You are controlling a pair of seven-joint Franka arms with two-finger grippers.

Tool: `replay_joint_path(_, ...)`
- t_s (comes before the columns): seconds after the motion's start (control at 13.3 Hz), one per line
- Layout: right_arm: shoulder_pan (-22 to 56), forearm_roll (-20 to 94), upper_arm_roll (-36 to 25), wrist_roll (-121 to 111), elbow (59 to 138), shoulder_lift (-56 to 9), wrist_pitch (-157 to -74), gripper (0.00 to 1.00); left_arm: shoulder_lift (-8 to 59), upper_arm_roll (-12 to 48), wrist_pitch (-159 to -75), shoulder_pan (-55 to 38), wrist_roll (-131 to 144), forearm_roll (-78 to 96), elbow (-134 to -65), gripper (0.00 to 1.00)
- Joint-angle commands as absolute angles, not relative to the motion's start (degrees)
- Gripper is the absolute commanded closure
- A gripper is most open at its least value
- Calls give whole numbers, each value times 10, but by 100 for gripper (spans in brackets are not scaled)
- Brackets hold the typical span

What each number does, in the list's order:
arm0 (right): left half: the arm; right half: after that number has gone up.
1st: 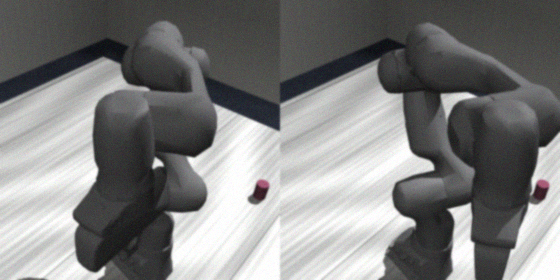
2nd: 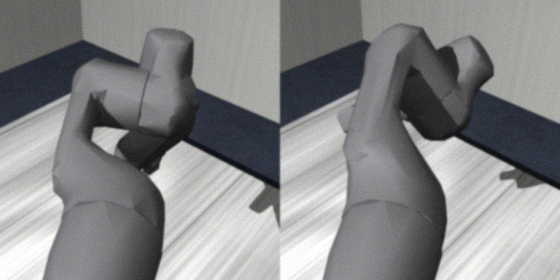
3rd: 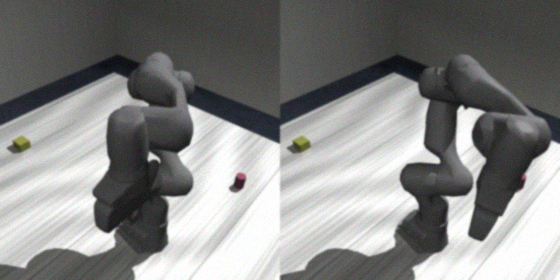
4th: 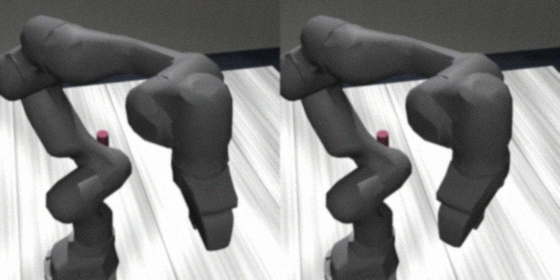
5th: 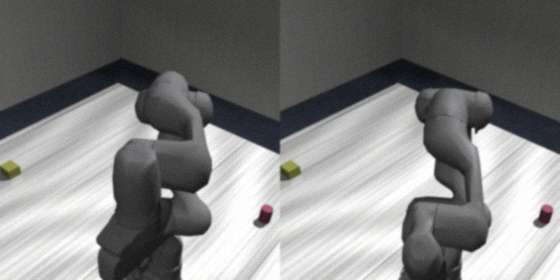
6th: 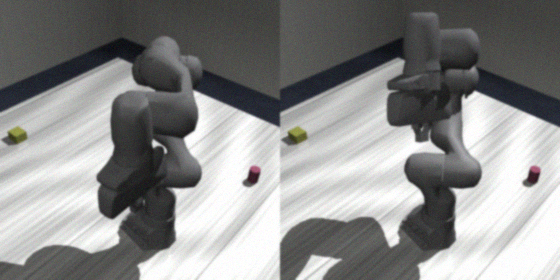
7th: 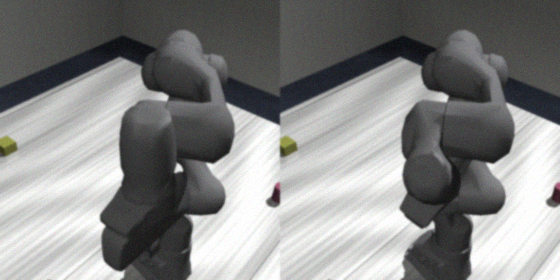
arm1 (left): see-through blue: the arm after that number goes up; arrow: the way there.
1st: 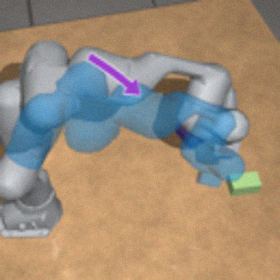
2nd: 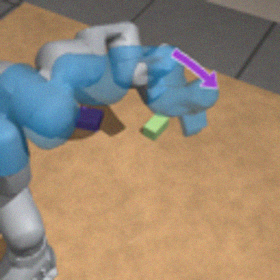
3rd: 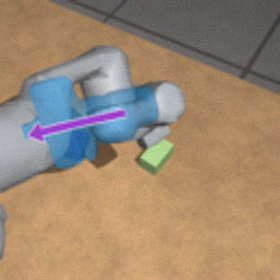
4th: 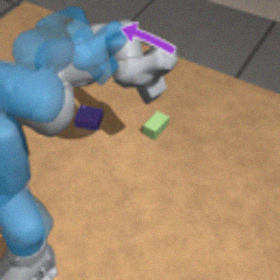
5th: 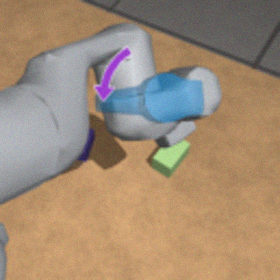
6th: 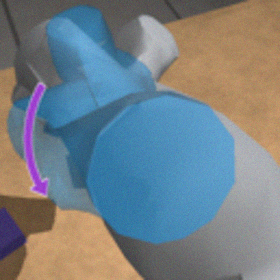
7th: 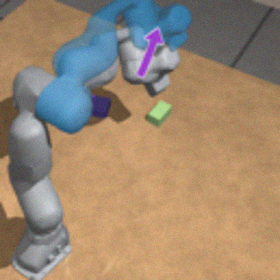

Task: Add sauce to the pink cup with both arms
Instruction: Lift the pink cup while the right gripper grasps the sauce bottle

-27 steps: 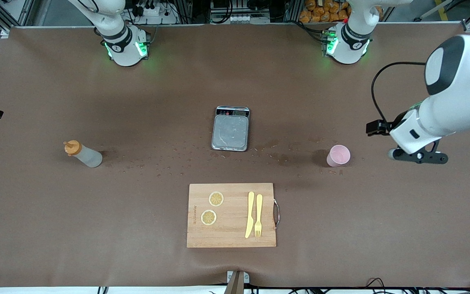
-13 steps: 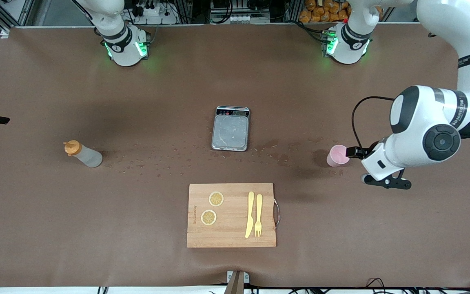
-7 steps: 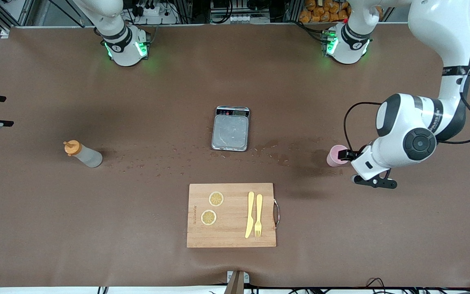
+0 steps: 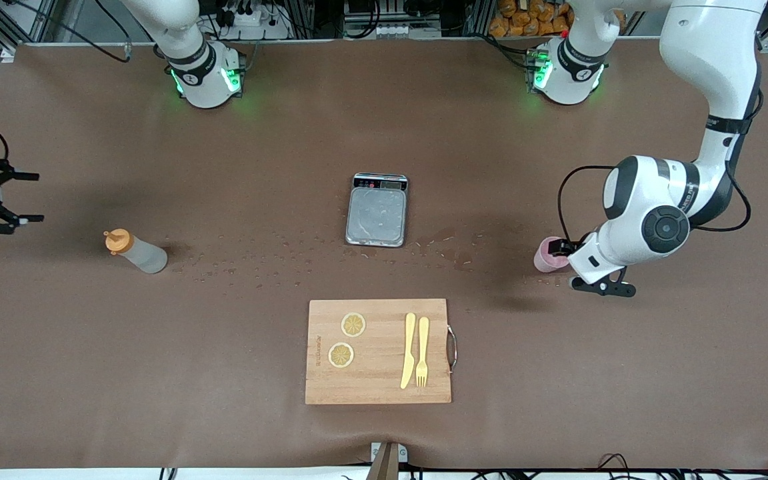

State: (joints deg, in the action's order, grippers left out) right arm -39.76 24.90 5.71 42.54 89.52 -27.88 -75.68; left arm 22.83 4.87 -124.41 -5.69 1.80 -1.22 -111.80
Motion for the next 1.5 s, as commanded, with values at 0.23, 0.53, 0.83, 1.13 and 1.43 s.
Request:
replay_joint_path(0.23,-413,351,68,441,880,-364,-753,0,230,51,-1280,-40,-10,-26,-1155,0)
replay_joint_path(0.53,-420,388,68,433,875,-402,-765,0,246,52,-1281,-40,-19,-19,-1151,34)
replay_joint_path(0.83,-426,431,68,432,875,-440,-788,0,250,52,-1280,-48,-11,-17,-1152,100)
replay_joint_path(1.13,-425,435,68,432,875,-468,-815,0,242,54,-1280,-49,-9,-17,-1149,100)
replay_joint_path(1.43,-418,436,68,427,871,-475,-828,0,208,77,-1276,-48,25,-17,-1143,100)
